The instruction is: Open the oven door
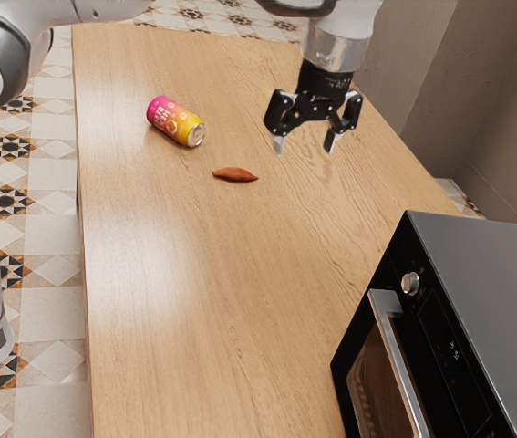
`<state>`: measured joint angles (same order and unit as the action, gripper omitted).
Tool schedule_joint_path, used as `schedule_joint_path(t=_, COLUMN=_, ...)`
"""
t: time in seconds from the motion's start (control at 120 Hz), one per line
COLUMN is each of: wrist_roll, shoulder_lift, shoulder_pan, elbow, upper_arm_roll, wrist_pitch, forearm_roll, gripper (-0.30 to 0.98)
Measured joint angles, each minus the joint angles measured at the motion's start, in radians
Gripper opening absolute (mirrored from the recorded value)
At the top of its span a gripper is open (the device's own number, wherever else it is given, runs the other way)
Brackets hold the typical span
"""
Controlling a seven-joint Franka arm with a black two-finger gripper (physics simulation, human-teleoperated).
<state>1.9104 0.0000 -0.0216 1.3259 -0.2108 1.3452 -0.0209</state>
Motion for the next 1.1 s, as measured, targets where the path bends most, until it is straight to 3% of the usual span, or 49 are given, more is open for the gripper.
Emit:
schedule_joint_path(t=0.292, wrist_roll=0.259, shoulder_lift=-0.041, shoulder_pan=-0.028, elbow=-0.005, upper_arm_roll=-0.008, wrist_pitch=0.020, forearm_roll=0.032, gripper=0.69)
schedule_joint_path(t=0.4, wrist_roll=0.326, shoulder_lift=-0.063, shoulder_pan=-0.086, elbow=0.009, upper_arm_roll=-0.009, wrist_pitch=0.049, forearm_roll=0.032, gripper=0.69)
schedule_joint_path(t=0.533, wrist_roll=0.340, shoulder_lift=-0.373, shoulder_pan=-0.129, elbow=0.441, upper_arm_roll=-0.057, wrist_pitch=0.248, forearm_roll=0.034, gripper=0.69)
schedule_joint_path(t=0.6, wrist_roll=0.321, shoulder_lift=-0.449, shoulder_pan=-0.135, elbow=0.539, upper_arm_roll=-0.089, wrist_pitch=0.343, forearm_roll=0.038, gripper=0.69)
schedule_joint_path(t=0.867, wrist_roll=0.215, shoulder_lift=-0.421, shoulder_pan=-0.223, elbow=0.580, upper_arm_roll=-0.218, wrist_pitch=0.613, forearm_roll=0.045, gripper=0.69)
schedule_joint_path(t=1.1, wrist_roll=0.153, shoulder_lift=-0.305, shoulder_pan=-0.246, elbow=0.537, upper_arm_roll=-0.234, wrist_pitch=0.738, forearm_roll=0.036, gripper=0.69)
